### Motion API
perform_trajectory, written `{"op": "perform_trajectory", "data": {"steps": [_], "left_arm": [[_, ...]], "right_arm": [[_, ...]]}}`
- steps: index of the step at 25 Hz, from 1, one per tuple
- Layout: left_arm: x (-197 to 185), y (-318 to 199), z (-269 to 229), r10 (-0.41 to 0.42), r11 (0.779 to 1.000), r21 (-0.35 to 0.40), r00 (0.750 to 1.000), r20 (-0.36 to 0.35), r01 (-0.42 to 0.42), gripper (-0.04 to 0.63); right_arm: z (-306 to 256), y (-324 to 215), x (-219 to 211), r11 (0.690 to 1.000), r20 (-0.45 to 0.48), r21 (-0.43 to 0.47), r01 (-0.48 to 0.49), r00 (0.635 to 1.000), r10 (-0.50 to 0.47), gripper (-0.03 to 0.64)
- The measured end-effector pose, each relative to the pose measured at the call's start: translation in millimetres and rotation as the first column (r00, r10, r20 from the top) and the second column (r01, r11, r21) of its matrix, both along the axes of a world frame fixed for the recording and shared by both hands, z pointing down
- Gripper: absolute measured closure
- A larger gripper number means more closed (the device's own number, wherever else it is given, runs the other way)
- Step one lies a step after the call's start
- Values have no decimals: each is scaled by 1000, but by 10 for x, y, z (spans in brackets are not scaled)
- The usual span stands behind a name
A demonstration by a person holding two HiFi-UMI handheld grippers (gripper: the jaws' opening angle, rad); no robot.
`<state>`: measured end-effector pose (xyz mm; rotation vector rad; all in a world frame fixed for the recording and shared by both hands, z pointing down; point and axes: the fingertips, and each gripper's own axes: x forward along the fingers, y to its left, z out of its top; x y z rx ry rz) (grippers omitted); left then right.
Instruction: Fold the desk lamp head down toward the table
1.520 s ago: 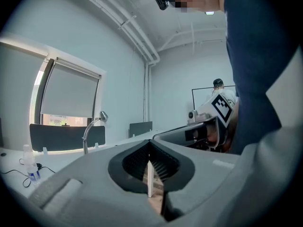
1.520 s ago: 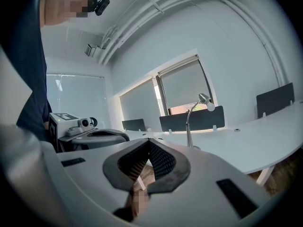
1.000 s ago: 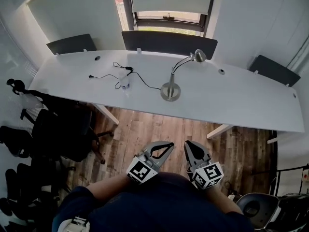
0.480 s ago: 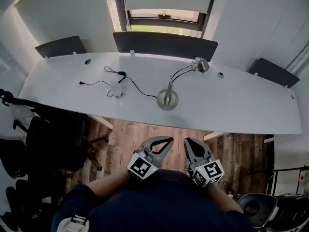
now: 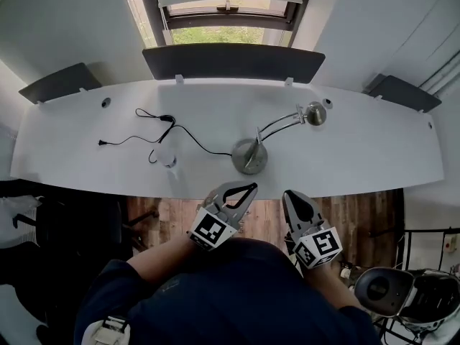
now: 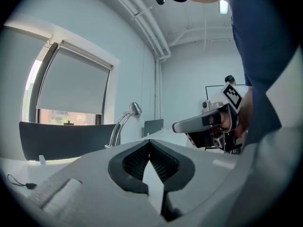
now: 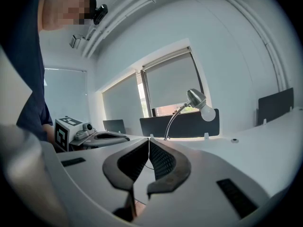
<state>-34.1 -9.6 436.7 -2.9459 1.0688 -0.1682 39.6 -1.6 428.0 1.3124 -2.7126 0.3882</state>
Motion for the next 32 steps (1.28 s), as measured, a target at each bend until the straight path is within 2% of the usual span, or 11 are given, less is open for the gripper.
{"op": "perform_trajectory", "data": {"steps": [4,7,12,15,19,27,32], "left_arm": [[-158,-314,156,28,999,-25,999,24,-27,589],[-206,-530,258,22,998,-53,1000,10,-21,589],[-189,-836,405,-5,997,-73,1000,25,7,589],[-153,-982,512,-31,996,-83,997,72,37,588],[-85,-1103,680,-54,991,-114,994,99,66,588],[6,-1372,901,-77,987,-127,988,131,94,499],[28,-1535,891,-78,989,-113,981,177,98,469]], "right_arm": [[-24,-284,-84,998,-11,-1,-58,998,58,606],[-35,-453,-121,998,-9,1,-66,998,66,606],[-9,-671,-121,999,6,-16,-47,999,47,606],[46,-770,-88,999,7,-39,-26,1000,26,606],[51,-905,-22,998,23,-60,-6,1000,7,606],[97,-1133,19,996,50,-91,20,999,-16,603],[88,-1276,48,994,62,-111,10,998,-3,545]]}}
